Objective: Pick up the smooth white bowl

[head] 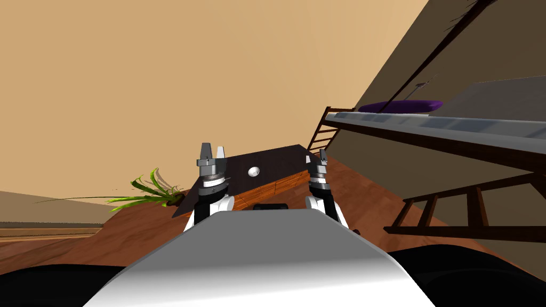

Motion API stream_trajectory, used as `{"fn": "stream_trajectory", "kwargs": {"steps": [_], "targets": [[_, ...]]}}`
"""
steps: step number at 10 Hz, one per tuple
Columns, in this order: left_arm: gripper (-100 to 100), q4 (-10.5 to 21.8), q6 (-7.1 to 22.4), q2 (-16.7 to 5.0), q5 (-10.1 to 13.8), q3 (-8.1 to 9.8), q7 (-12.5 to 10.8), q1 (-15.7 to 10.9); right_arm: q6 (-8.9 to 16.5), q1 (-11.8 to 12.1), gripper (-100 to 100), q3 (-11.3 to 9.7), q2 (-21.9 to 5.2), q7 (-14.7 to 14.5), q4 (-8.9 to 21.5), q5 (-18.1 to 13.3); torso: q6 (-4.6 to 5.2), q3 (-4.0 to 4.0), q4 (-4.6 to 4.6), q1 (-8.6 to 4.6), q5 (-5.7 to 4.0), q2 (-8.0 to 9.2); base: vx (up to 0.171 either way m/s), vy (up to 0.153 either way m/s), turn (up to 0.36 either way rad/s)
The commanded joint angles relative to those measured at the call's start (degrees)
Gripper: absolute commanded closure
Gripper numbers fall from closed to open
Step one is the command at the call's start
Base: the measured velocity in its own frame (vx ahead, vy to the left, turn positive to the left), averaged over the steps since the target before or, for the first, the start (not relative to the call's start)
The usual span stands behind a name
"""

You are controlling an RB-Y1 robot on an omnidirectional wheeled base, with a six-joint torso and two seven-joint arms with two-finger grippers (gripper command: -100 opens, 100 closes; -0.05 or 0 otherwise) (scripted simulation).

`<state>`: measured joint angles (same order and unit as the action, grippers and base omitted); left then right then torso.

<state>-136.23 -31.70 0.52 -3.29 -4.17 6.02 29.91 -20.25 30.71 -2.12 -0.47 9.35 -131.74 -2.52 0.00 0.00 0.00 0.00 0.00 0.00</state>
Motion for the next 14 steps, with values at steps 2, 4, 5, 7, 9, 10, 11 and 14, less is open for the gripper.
{"fn": "stream_trajectory", "kwargs": {"steps": [2, 4, 5, 7, 9, 10, 11, 14], "targets": [[-100, 1.19, 1.42, -3.06, 0.11, 0.57, -0.24, -0.64, 0.0, 0.0, 0, 0.0, 0.0, 0.0, 0.0, 0.0, 0.0, 0.0, 0.0, -0.01, 0.0, 0.0, 0.002, -0.012, -0.006], [-100, 2.87, 3.53, -5.32, 0.31, 1.39, -0.58, -1.51, 0.0, 0.0, 0, 0.0, 0.0, 0.0, 0.0, 0.0, 0.0, -0.01, -0.01, -0.07, -0.01, -0.02, 0.005, -0.029, -0.003], [-100, 3.91, 4.89, -6.22, 0.44, 1.92, -0.8, -2.05, 0.0, 0.0, 0, 0.0, 0.0, 0.0, 0.0, 0.0, 0.0, -0.02, -0.01, -0.11, -0.02, -0.03, 0.002, -0.037, -0.001], [-100, 6.32, 8.11, -7.58, 0.77, 3.18, -1.31, -3.29, 0.0, 0.0, 0, 0.0, 0.0, 0.0, 0.0, 0.0, 0.0, -0.01, -0.01, -0.14, -0.03, -0.01, -0.002, -0.046, 0.003], [-100, 7.66, 10.04, -8.07, 0.97, 3.9, -1.6, -3.98, 0.0, 0.0, 0, -0.01, 0.01, 0.0, 0.0, 0.0, 0.0, -0.01, -0.01, -0.21, -0.04, -0.01, 0.002, -0.052, 0.006], [-100, 9.09, 11.9, -8.46, 1.18, 4.67, -1.91, -4.69, 0.0, 0.0, 0, 0.0, 0.0, 0.0, 0.0, 0.0, 0.0, -0.01, 0.0, -0.17, -0.04, -0.02, 0.003, -0.035, 0.003], [-100, 10.58, 13.7, -8.76, 1.42, 5.48, -2.23, -5.45, 0.0, 0.0, 0, 0.0, 0.0, 0.0, 0.0, 0.0, 0.0, -0.02, -0.01, -0.14, -0.03, -0.03, 0.004, -0.053, 0.005], [-100, 12.14, 16.49, -8.98, 1.66, 6.34, -2.57, -6.23, 0.0, 0.0, 0, 0.0, 0.0, 0.0, 0.0, 0.0, 0.0, -0.03, -0.01, -0.15, -0.03, -0.04, 0.006, -0.038, 0.005]]}}
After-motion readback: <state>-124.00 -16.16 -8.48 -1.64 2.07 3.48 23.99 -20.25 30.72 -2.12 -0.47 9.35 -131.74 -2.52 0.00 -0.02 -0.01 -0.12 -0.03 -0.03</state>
